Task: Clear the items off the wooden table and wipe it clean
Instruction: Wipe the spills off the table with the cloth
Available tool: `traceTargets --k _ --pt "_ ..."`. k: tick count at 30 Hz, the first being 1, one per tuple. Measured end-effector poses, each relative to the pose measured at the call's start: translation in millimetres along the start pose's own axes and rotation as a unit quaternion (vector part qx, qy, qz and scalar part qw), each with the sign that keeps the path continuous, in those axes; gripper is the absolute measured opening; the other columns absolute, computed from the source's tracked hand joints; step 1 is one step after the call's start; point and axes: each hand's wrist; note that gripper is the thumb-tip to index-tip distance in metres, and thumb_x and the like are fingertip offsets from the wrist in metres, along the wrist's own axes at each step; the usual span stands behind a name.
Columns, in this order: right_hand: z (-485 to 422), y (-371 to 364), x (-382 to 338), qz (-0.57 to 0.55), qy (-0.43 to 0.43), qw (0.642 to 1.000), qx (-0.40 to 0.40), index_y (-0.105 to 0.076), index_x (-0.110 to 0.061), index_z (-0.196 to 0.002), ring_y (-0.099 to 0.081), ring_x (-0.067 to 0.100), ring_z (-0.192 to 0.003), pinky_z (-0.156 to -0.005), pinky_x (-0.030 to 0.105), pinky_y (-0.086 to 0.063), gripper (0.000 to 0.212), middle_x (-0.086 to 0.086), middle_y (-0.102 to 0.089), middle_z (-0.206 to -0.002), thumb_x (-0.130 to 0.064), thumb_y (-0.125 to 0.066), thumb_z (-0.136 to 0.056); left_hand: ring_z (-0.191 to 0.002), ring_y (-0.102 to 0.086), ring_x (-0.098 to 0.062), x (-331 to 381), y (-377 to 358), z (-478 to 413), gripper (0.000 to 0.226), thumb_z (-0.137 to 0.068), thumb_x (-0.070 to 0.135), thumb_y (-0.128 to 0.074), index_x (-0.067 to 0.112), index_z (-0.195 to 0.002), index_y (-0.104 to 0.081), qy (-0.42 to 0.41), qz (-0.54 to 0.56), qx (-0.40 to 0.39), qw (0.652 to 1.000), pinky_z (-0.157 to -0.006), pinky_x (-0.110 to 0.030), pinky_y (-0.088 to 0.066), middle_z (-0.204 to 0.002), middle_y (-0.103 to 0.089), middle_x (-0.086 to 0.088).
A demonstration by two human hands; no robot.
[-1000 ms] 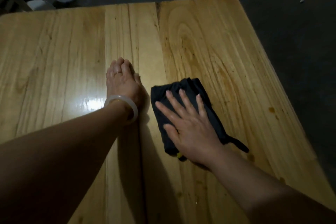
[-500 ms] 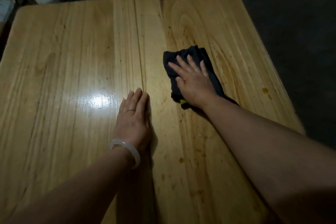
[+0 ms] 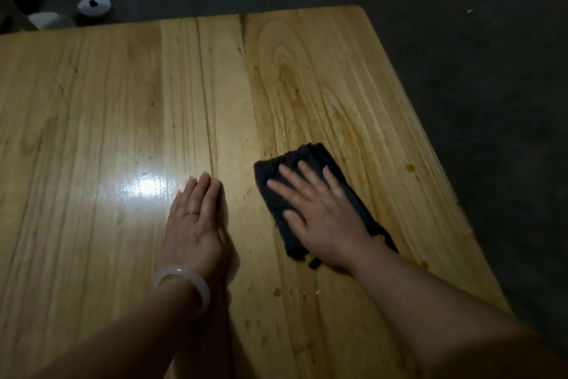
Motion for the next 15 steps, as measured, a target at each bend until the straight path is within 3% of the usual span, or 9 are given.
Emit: traceTargets --k 5,10,15 --pt "-44.6 22.4 58.5 0.011 -0.14 0.989 0.041 -0.004 -0.041 -0.153 0.014 0.01 -0.148 -0.119 0.042 0.013 0.052 -0.013 0.007 -0.162 -0.046 -0.018 -0.103 -0.144 -0.015 -0.02 -1.4 -2.8 -1.5 0.064 -0.08 0.013 -0.03 0.013 -0.144 -0.035 0.006 -0.006 -0.002 1.0 -0.118 -0.034 -0.009 -0.152 -0.03 -0.007" --pt "-38.2 15.7 44.7 -0.013 -0.25 0.966 0.07 0.003 -0.038 -0.153 0.021 0.011 -0.146 -0.118 0.046 0.014 0.054 -0.011 0.014 -0.161 -0.047 -0.013 -0.103 -0.144 -0.015 -0.02 -0.5 -1.8 -0.1 0.066 -0.078 0.01 -0.033 0.013 -0.144 -0.033 0.005 -0.008 -0.006 1.0 -0.118 -0.031 -0.006 -0.152 -0.029 -0.007" --pt "17.3 -5.3 2.5 -0.018 -0.241 0.968 0.065 0.011 -0.039 -0.151 0.028 0.011 -0.144 -0.117 0.048 0.016 0.056 -0.011 0.022 -0.159 -0.05 0.002 -0.096 -0.144 -0.013 -0.019 -3.1 -3.2 -0.4 0.067 -0.078 0.007 -0.037 0.014 -0.145 -0.032 0.005 -0.008 -0.011 1.0 -0.118 -0.029 -0.003 -0.153 -0.028 -0.006"
Point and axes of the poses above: each hand's wrist, its own z-axis away from the middle knuckle, its own y-axis out of the back of the hand, x = y × z
